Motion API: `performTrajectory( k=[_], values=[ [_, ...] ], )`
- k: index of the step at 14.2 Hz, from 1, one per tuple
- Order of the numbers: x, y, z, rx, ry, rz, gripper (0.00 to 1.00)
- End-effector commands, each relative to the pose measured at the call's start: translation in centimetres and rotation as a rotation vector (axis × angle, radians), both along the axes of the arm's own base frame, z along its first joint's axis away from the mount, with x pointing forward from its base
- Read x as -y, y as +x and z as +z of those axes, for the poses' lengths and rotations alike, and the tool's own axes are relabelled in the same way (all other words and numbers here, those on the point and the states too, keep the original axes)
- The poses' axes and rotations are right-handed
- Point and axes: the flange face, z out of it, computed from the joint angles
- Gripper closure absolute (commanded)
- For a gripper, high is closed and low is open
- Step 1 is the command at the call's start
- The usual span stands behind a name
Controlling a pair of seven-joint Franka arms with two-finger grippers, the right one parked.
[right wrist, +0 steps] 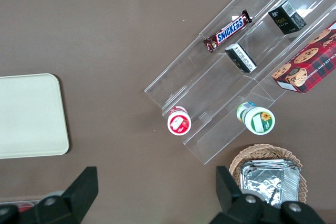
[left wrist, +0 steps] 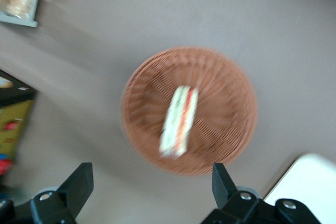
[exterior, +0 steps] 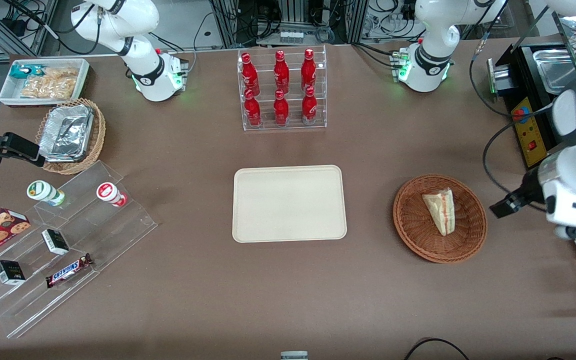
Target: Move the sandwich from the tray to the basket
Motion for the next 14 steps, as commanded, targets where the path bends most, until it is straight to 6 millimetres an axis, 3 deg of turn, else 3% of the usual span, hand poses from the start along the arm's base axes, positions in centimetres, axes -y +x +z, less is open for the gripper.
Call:
performTrajectory(
  k=[1, 4, 5, 7, 10, 14],
  values=[
    [-1.4, -3.3, 3.7, -0.048, -0.039, -0.17, 0.0],
    [-0.7, -7.7, 7.9, -0.077, -0.035, -0.199, 0.0],
    [-0.3, -8.3, 8.4, -0.075, -0.033, -0.212, 0.0],
    [1.7, -7.4, 9.6, -0.046, -0.04, -0.257, 0.0],
    [3.4, -7.0, 9.5, -0.039, -0.044, -0.293, 0.0],
    [3.6, -8.2, 8.7, -0.116, -0.045, -0.302, 0.0]
  ],
)
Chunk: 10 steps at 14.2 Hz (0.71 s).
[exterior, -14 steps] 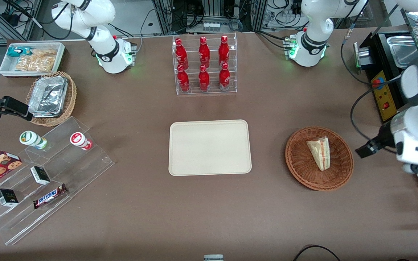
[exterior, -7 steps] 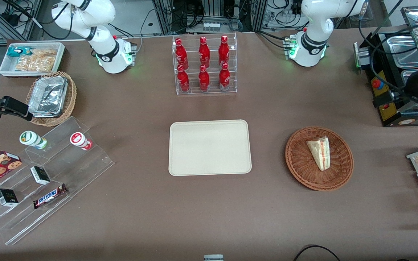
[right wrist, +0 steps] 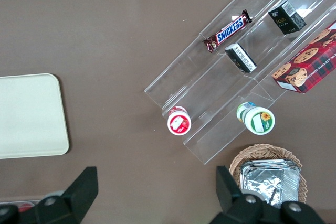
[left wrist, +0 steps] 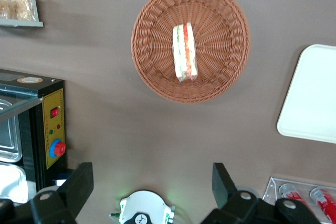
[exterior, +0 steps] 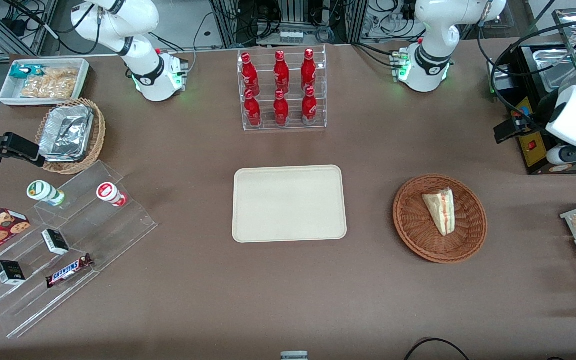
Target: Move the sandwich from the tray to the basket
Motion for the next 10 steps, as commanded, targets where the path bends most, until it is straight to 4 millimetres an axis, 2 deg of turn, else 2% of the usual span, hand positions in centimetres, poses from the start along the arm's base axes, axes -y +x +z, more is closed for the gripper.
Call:
performTrajectory(
  k=[1, 5, 6, 10],
  values=[
    [0.0, -0.9, -0.1, -0.044, -0.003, -0.017, 0.0],
    [-0.1, -2.0, 0.5, -0.015, -0.017, -0.079, 0.0],
    [-0.3, -2.0, 0.6, -0.016, -0.025, -0.117, 0.0],
    [0.0, -0.9, 0.5, -0.008, -0.023, -0.091, 0.0]
  ],
)
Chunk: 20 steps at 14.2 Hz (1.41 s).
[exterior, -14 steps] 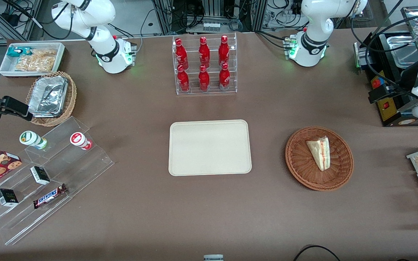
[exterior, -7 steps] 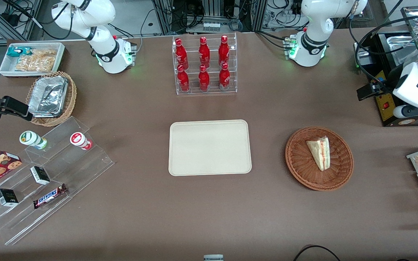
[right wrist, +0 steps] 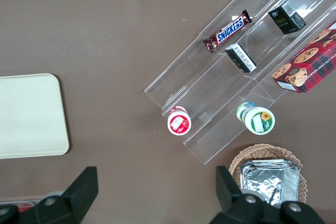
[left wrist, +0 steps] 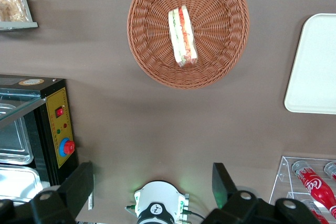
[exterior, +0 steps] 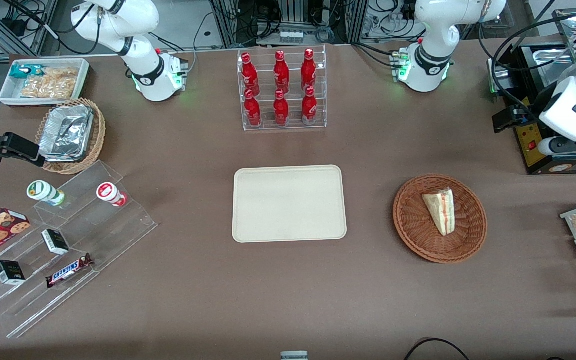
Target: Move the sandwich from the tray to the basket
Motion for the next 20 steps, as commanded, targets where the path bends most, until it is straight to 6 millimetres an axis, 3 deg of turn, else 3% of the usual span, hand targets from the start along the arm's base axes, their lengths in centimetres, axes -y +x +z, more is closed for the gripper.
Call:
performTrajectory(
  k=[1, 20],
  values=[
    [0.21, 0.2, 0.17, 0.013, -0.003, 0.025, 0.0],
    [0.8, 0.57, 0.24, 0.04, -0.024, 0.126, 0.0]
  ],
)
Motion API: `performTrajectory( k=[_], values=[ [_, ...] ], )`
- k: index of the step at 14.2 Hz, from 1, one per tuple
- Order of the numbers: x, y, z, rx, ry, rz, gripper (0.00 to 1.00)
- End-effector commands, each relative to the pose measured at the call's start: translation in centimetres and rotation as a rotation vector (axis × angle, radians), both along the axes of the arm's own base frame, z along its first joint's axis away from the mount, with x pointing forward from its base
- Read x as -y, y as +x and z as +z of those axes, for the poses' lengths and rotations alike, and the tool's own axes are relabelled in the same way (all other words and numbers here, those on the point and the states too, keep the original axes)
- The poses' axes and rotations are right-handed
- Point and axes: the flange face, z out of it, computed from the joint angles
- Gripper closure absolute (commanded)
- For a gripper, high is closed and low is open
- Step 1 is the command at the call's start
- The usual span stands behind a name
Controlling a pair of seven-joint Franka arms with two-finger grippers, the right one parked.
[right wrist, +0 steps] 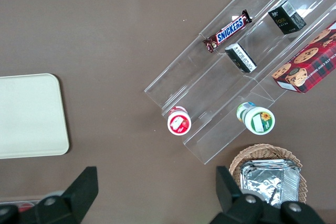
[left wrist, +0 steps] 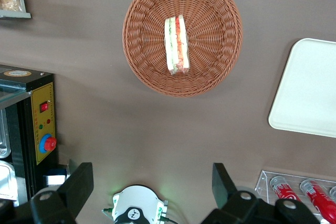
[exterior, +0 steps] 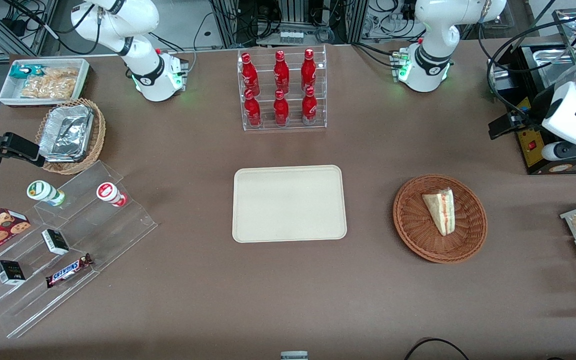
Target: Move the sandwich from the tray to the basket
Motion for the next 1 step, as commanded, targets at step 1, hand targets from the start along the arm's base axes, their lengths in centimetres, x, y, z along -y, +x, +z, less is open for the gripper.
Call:
performTrajectory(
  k=[1],
  values=[
    [0.22, 0.13, 0.3, 0.012, -0.007, 0.016, 0.0]
  ],
)
